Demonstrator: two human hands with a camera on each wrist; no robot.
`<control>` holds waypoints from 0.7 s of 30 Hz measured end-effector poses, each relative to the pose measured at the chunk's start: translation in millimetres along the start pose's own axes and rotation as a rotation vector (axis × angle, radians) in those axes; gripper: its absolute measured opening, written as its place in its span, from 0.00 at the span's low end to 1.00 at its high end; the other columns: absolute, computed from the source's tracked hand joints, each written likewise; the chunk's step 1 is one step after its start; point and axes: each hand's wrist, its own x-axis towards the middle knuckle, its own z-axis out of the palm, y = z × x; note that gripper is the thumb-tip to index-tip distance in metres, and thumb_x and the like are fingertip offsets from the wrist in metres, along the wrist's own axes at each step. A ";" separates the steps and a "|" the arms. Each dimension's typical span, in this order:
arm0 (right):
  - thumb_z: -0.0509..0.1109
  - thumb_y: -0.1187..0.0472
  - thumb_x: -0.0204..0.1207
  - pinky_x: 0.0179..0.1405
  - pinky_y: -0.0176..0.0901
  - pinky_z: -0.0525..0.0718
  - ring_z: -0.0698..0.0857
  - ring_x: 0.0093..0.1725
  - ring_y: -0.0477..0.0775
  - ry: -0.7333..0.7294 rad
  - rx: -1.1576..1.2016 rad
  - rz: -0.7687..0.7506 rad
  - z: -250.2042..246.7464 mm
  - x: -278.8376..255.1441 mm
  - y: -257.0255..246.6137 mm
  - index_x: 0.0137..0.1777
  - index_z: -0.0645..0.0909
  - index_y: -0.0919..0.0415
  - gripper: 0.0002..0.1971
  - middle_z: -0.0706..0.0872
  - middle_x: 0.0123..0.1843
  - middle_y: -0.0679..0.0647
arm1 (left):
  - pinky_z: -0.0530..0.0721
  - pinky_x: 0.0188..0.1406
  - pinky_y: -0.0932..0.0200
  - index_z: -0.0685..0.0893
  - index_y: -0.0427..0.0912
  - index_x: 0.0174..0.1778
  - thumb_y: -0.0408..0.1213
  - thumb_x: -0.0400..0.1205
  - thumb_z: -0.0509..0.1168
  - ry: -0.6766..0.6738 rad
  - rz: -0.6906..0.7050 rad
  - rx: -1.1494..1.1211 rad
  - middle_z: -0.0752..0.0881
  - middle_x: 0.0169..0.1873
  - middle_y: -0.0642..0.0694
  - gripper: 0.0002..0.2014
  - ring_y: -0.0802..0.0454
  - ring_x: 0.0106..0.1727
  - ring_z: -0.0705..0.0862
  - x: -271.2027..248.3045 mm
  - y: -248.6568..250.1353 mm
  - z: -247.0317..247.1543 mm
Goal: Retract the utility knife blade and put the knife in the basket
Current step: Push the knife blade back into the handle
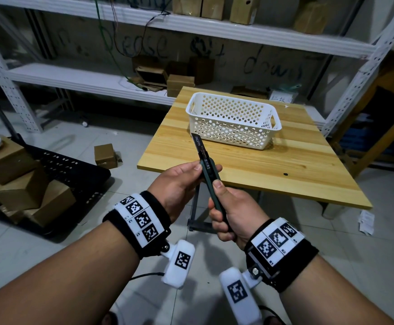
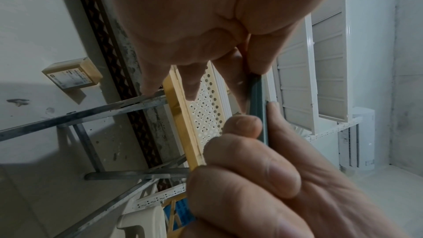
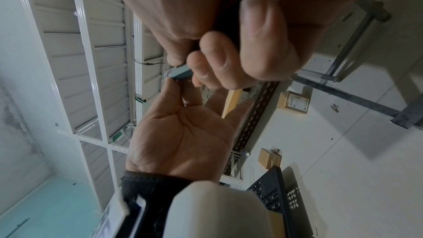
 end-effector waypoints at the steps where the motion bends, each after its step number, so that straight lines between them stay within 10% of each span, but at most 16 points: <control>1: 0.60 0.36 0.83 0.16 0.33 0.59 0.66 0.19 0.48 -0.001 -0.001 -0.001 -0.1 0.0 0.2 0.44 0.76 0.60 0.24 0.71 0.25 0.51 | 0.88 0.42 0.72 0.85 0.32 0.69 0.34 0.92 0.58 0.001 -0.001 0.001 0.91 0.67 0.39 0.16 0.56 0.62 0.92 0.1 -0.1 0.2; 21: 0.59 0.39 0.86 0.16 0.33 0.61 0.66 0.19 0.48 -0.014 0.016 0.007 1.1 0.6 -1.1 0.47 0.76 0.62 0.23 0.72 0.26 0.52 | 0.78 0.53 0.61 0.83 0.30 0.73 0.36 0.92 0.57 0.031 -0.014 0.045 0.91 0.67 0.41 0.18 0.58 0.62 0.92 1.9 -1.2 -0.9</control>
